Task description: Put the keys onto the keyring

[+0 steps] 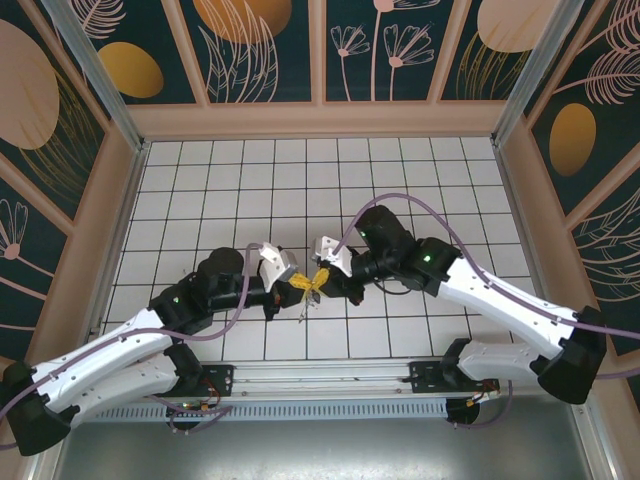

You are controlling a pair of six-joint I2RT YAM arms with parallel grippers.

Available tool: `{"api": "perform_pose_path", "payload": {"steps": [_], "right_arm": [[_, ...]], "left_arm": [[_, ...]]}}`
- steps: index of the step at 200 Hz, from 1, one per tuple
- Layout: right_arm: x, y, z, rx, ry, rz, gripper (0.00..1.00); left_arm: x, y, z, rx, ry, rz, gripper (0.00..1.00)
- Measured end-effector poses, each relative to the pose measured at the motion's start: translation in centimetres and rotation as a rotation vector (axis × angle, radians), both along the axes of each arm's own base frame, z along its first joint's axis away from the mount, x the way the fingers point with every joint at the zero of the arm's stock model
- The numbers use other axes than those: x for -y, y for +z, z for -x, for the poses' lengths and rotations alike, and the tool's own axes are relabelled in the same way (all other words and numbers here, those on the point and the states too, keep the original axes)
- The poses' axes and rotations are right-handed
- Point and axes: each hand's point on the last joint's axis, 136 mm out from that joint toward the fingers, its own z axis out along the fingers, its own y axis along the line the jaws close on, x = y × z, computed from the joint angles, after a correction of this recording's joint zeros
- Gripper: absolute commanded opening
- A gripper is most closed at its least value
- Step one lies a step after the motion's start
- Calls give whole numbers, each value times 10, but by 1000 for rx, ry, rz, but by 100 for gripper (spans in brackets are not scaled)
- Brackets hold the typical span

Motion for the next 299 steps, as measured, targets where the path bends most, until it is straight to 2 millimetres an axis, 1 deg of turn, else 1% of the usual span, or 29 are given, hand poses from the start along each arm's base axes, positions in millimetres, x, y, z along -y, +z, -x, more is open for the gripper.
{"api": "perform_pose_path", "payload": {"steps": [21,43,67,91,138,144,157,171,184,201,215,228,234,250,259,280,289,299], "right_arm": [[0,-1,1,-8,6,3,0],[0,6,4,-4,11,-22,12],[-1,19,8,18,25,-95,14],[-2,32,14,36,41,-191,13],[2,49,23,57,47,-337,11],[1,51,23,60,49,-347,9],[1,55,23,60,49,-364,0],[1,56,23,59,47,-368,0],[1,55,22,58,45,-361,0],[0,49,17,48,31,-308,0],[-1,43,9,44,11,-252,0],[-2,38,2,41,-4,-196,0],[-2,34,0,38,-7,-170,0],[-2,22,-5,24,-18,-99,0],[-2,13,-7,9,-20,-55,0],[-2,-8,-7,-28,-11,20,0],[-2,-12,-7,-38,-8,31,0],[-2,-12,-6,-41,-2,29,0]], "left_arm": [[0,-1,2,-6,-11,0,0],[-1,6,5,13,-15,46,0],[-4,21,9,49,-16,131,0],[-5,35,14,76,-31,206,0],[-3,51,23,100,-78,306,0],[-3,53,23,103,-80,319,0],[-4,57,24,111,-80,343,0],[-4,58,24,113,-79,348,0],[-3,55,22,105,-75,336,0],[-1,49,18,89,-59,293,0],[0,44,9,79,-28,235,12],[1,38,2,75,-1,172,16],[1,34,-1,71,9,139,15],[1,21,-6,56,23,63,8],[1,12,-7,40,23,27,0],[0,-7,-6,10,14,-39,0],[0,-11,-6,-1,14,-52,0],[-1,-11,-5,-2,11,-50,0]]}}
